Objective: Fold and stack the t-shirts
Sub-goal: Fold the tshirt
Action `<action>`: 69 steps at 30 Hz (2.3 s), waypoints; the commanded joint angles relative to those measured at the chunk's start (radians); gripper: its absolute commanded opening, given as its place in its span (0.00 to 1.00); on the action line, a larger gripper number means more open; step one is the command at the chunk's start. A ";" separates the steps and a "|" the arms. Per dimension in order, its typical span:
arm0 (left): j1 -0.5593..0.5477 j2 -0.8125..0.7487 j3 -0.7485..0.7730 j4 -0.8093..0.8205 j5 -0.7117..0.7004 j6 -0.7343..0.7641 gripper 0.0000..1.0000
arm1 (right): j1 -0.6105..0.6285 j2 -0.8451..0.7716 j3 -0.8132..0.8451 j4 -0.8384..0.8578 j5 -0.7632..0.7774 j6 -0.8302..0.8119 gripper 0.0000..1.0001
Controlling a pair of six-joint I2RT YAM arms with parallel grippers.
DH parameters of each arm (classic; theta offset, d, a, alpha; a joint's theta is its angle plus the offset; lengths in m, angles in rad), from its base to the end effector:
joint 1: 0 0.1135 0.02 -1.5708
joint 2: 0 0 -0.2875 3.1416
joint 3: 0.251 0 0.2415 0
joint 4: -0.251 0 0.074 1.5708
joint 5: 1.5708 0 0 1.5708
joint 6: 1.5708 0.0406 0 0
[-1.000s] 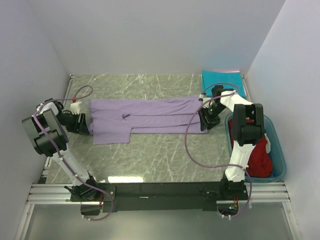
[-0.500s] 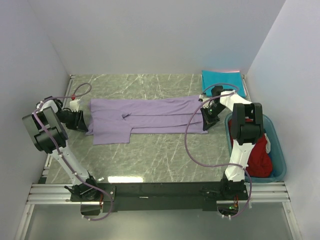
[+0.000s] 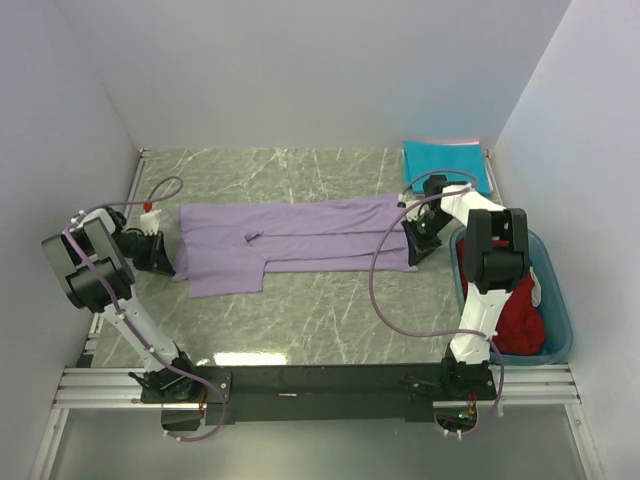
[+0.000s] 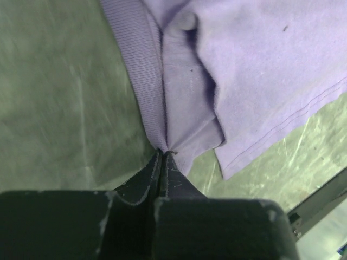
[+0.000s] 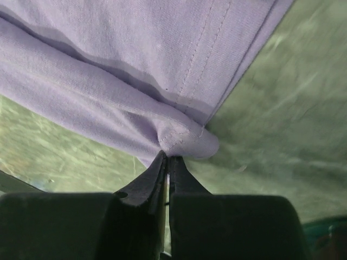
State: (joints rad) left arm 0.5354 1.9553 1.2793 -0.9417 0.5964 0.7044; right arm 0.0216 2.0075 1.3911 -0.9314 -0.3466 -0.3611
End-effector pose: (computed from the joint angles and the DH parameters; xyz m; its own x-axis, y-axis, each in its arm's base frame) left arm 0.3065 0.1553 0.1730 -0.9427 0.0638 -0.3276 0.2175 0.8620 -0.4579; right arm 0.3694 0.0218 0.1756 -0.9251 -0.3523 -0.1415 -0.3794 0.8719 0.3096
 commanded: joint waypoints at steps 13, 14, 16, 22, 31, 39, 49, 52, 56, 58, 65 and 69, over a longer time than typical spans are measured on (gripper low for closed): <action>0.015 -0.188 0.086 -0.235 0.063 0.093 0.44 | -0.005 -0.185 0.081 -0.133 0.100 -0.177 0.43; -0.001 -0.214 0.083 -0.258 0.060 0.107 0.44 | -0.002 -0.187 0.103 -0.135 0.101 -0.183 0.43; -0.021 -0.239 0.051 -0.259 0.037 0.130 0.46 | 0.015 -0.187 0.126 -0.139 0.116 -0.199 0.42; -0.120 -0.297 -0.072 -0.218 -0.009 0.156 0.55 | 0.139 -0.159 0.128 -0.083 0.199 -0.232 0.44; -0.316 -0.279 -0.054 -0.040 -0.006 0.021 0.56 | 0.238 -0.076 0.109 -0.023 0.334 -0.324 0.50; -0.488 -0.121 0.156 -0.025 -0.026 0.027 0.59 | 0.239 -0.055 0.098 -0.035 0.344 -0.418 0.53; -0.571 0.001 0.203 -0.029 -0.061 0.092 0.60 | 0.224 -0.027 0.092 -0.050 0.345 -0.480 0.54; -0.571 0.011 0.187 -0.028 -0.075 0.104 0.59 | 0.221 -0.013 0.100 -0.058 0.340 -0.489 0.55; -0.571 0.014 0.166 -0.031 -0.084 0.116 0.55 | 0.221 0.000 0.111 -0.069 0.337 -0.499 0.56; -0.571 0.013 0.161 -0.032 -0.087 0.122 0.53 | 0.221 0.005 0.114 -0.073 0.339 -0.499 0.54; -0.571 0.021 0.153 -0.034 -0.095 0.133 0.50 | 0.221 0.031 0.121 -0.083 0.345 -0.503 0.39; -0.571 0.025 0.160 -0.037 -0.096 0.145 0.38 | 0.221 0.031 0.120 -0.078 0.345 -0.504 0.24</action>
State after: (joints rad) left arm -0.0345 1.9701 1.4357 -0.9688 0.4980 0.8173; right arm 0.2481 2.0357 1.4864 -0.9932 -0.0116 -0.8562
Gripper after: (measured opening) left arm 0.413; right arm 0.266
